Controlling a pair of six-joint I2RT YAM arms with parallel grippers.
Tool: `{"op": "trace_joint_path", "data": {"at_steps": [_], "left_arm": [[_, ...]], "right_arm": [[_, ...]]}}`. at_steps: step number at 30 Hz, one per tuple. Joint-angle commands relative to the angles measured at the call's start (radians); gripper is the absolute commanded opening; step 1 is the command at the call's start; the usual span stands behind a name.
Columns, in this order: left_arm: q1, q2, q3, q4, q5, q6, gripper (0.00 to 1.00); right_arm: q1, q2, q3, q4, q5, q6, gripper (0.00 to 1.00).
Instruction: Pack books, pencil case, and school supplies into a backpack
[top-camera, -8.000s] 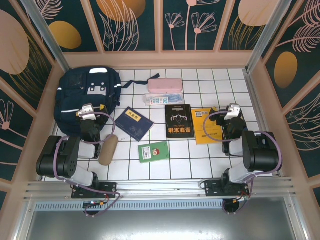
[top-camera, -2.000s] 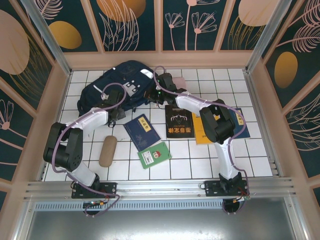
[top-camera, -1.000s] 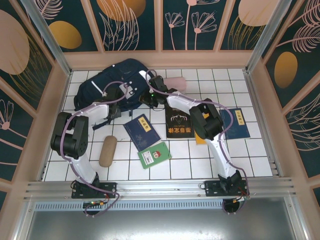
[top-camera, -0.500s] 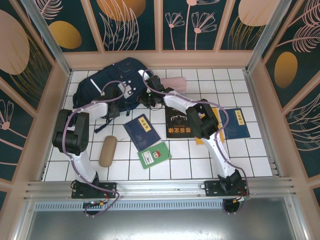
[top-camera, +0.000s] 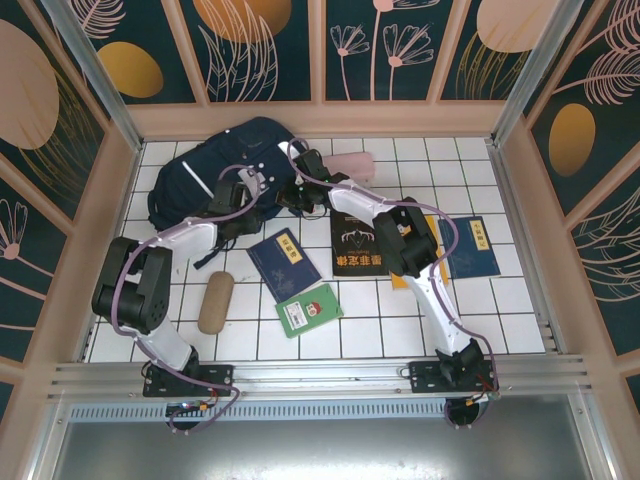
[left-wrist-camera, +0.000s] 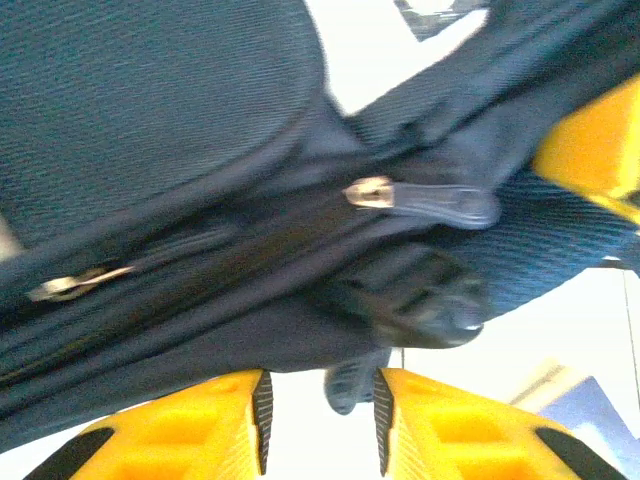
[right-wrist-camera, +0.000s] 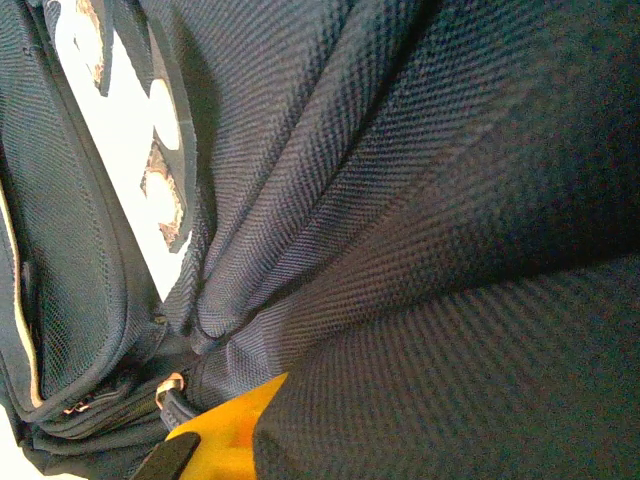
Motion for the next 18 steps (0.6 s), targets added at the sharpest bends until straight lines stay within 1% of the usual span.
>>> {"op": "trace_joint_path", "data": {"at_steps": [1,4,6,9,11,18], "left_arm": [[-0.024,0.018,0.018,0.073,0.017,0.011,0.35],[-0.032,0.019,0.017,0.073,0.009,0.018,0.35],[-0.031,0.059,0.018,0.065,-0.009,0.03,0.35],[-0.031,0.073,0.017,0.057,-0.045,0.048,0.32],[-0.032,0.087,0.044,0.043,-0.059,0.062,0.29],[-0.031,0.126,0.058,0.005,-0.125,0.084,0.29]], "right_arm": [[0.012,0.032,0.036,0.022,-0.024,-0.008,0.0],[0.012,0.031,0.036,0.022,-0.026,-0.009,0.0],[0.012,0.033,0.037,0.023,-0.029,-0.008,0.0],[0.012,0.034,0.037,0.028,-0.033,-0.005,0.0],[0.012,0.033,0.036,0.028,-0.035,-0.003,0.0],[0.012,0.034,0.036,0.026,-0.035,-0.005,0.0]]}}
